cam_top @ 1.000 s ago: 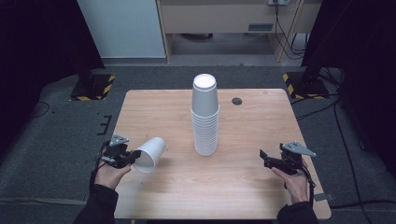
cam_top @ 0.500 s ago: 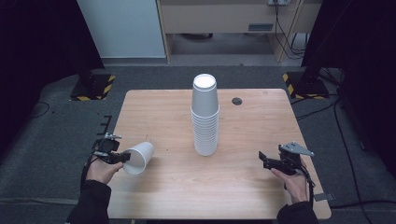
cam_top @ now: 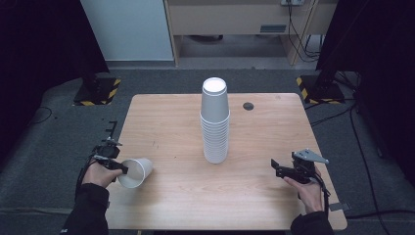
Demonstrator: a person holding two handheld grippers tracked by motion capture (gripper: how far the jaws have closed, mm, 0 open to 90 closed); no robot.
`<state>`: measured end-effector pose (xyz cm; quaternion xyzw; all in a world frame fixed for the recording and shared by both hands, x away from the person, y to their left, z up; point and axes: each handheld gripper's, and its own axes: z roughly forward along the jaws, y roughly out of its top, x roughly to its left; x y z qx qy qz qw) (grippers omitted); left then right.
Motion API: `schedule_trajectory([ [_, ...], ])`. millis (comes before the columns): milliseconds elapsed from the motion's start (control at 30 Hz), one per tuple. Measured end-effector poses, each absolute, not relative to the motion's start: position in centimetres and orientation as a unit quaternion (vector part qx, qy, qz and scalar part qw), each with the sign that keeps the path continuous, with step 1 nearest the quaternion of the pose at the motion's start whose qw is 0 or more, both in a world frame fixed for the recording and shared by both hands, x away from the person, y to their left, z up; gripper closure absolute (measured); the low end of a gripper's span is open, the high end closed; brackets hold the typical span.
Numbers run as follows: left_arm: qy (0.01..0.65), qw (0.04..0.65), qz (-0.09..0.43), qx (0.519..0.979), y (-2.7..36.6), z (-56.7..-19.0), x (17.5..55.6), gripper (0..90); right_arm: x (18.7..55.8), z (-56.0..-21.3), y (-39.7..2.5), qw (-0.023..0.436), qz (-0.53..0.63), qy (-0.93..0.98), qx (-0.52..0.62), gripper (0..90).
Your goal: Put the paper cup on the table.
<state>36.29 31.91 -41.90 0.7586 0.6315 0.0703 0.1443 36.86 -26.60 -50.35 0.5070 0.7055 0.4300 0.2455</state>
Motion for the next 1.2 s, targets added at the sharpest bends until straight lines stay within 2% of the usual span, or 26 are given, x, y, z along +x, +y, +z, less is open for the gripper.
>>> schedule_trajectory([
  [467, 0.651, 0.068, 0.0, 0.756, 31.8, -41.0, 38.1, 86.2, 36.9, -50.4, -26.5, 0.242, 0.429, 0.709, 0.505, 9.4],
  [933, 0.659, 0.02, -0.046, 0.75, 31.3, -41.9, 39.8, 86.1, 36.9, -50.5, -26.5, 0.24, 0.428, 0.71, 0.504, 9.4],
  [1200, 0.665, 0.046, -0.043, 0.744, 31.1, -42.4, 40.2, 85.0, 37.0, -50.5, -26.5, 0.239, 0.428, 0.712, 0.503, 9.3],
])
